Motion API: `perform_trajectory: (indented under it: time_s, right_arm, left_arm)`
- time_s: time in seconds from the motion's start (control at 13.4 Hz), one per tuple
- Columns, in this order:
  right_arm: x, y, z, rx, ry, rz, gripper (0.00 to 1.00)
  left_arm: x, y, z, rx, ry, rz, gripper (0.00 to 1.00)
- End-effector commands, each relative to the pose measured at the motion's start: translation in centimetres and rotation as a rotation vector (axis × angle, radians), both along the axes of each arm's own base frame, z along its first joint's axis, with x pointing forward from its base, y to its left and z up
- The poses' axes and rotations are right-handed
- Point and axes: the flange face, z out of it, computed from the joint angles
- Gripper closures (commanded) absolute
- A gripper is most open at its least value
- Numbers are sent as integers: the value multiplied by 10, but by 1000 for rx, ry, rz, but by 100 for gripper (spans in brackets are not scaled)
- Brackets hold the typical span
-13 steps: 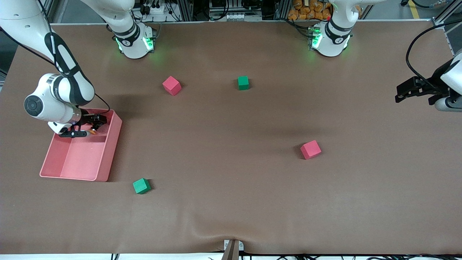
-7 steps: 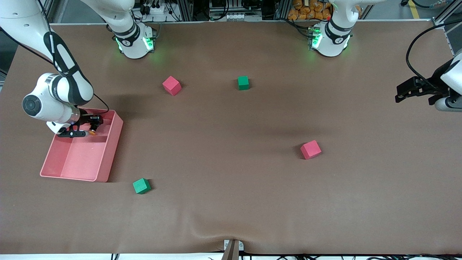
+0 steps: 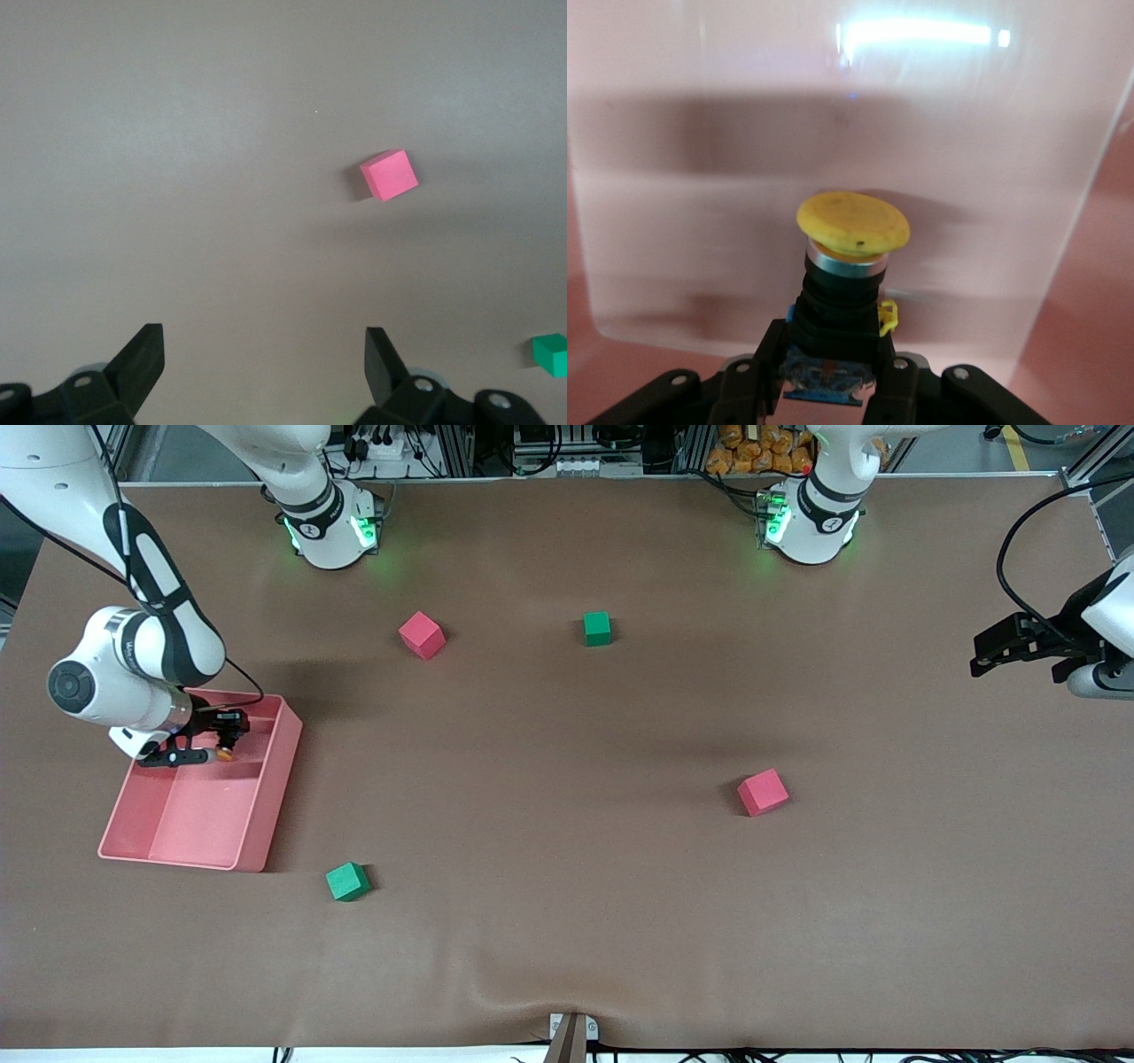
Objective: Place and upright button with both arms
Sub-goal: 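Close the right gripper on the button base and lift it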
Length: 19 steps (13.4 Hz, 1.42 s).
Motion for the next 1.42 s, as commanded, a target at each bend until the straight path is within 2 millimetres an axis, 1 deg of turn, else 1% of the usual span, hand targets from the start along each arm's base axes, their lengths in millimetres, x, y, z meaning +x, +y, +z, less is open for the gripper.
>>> perform_trajectory:
  time_s: [0.0,0.07,0.22,0.3,0.45,0.67,0.75,0.82,0.9,0.97,1.12,1.34]
  right_arm:
    - [33,-3,35,14,-6,52,88]
    - [41,-5,43,14,-18,74,88]
    - [54,0,59,11,-54,122,88]
    - [60,5,67,9,-72,145,88]
    - [77,22,87,7,-94,192,88]
    - [103,61,126,20,-61,247,87]
    - [110,76,136,20,-56,272,87]
    - [114,84,143,19,-60,283,87]
    - [117,90,148,20,-64,294,86]
    - [119,101,152,23,-72,312,86]
    - [122,128,158,68,-84,320,86]
    - [123,169,162,119,-85,344,86]
  left_arm:
    - [1,4,3,-19,9,-23,0]
    - [1,3,3,-19,11,-40,0]
    - [1,3,3,-19,13,-42,0]
    - [1,3,3,-19,13,-42,0]
    - [1,3,3,-19,13,-42,0]
    - [1,4,3,-19,14,-42,0]
    - [1,4,3,-19,15,-42,0]
    - [1,4,3,-19,15,-40,0]
    - [1,4,3,-21,15,-40,0]
    - [1,5,1,-21,18,-38,0]
    - [1,3,1,-28,18,-32,0]
    - [2,3,-2,-30,22,-35,0]
